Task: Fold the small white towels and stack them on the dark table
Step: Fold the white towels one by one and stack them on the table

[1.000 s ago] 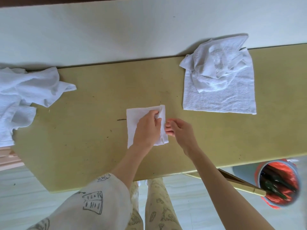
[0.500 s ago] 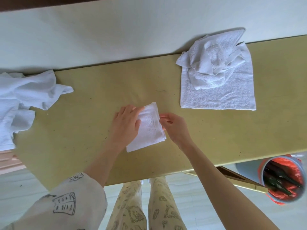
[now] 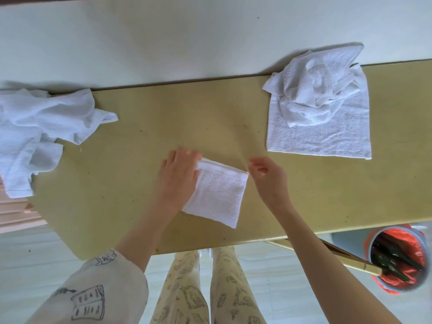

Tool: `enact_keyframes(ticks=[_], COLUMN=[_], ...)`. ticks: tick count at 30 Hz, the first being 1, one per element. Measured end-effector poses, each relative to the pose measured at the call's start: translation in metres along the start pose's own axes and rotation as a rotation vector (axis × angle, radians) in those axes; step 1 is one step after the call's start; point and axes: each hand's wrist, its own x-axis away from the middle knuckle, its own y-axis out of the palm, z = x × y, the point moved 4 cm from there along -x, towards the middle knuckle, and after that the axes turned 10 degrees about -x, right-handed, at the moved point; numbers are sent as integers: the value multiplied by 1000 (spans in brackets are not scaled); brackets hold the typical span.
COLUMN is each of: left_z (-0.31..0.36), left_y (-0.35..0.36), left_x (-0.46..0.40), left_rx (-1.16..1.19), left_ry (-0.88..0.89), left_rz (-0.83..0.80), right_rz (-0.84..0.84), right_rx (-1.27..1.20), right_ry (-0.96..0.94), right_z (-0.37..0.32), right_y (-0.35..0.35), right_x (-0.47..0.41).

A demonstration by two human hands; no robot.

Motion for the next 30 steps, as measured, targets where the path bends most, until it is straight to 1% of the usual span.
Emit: enact_keyframes(ticks=[2,5,8,10,12,15,19,24,27,30], left_z=[2,0,-4,-6,-8,-11,-14,-18,-16,-10], left_y=[4,10,12,11,12,12,8,10,9,3], left_x=[-10,-16,-18,-19,-20,-23,-24,-22,-21,-19], left_rx=[46,53,94,114,131,166,260,307,284,225], left_ry=[159,240,229,208,182,156,147,144,158,235], left_rz=[4,-28,-47,-60,-91,-135,-142,-126,-75,39], right_rz=[-4,-61,-136,-137,-145,-173,-177,-174,-169,-165], right_rx=[49,122,235,306,344,332,313,373,411,433], right_ry=[-10,-35,-113,-193,-219,-155,-66,-50,-53,-48], right_z=[5,11,10,5,3,6,7,5,3,2], right_y=[2,9,15,16,18,22,24,27,28,29], right_x=[6,12,14,15,15,12,7,5,6,6])
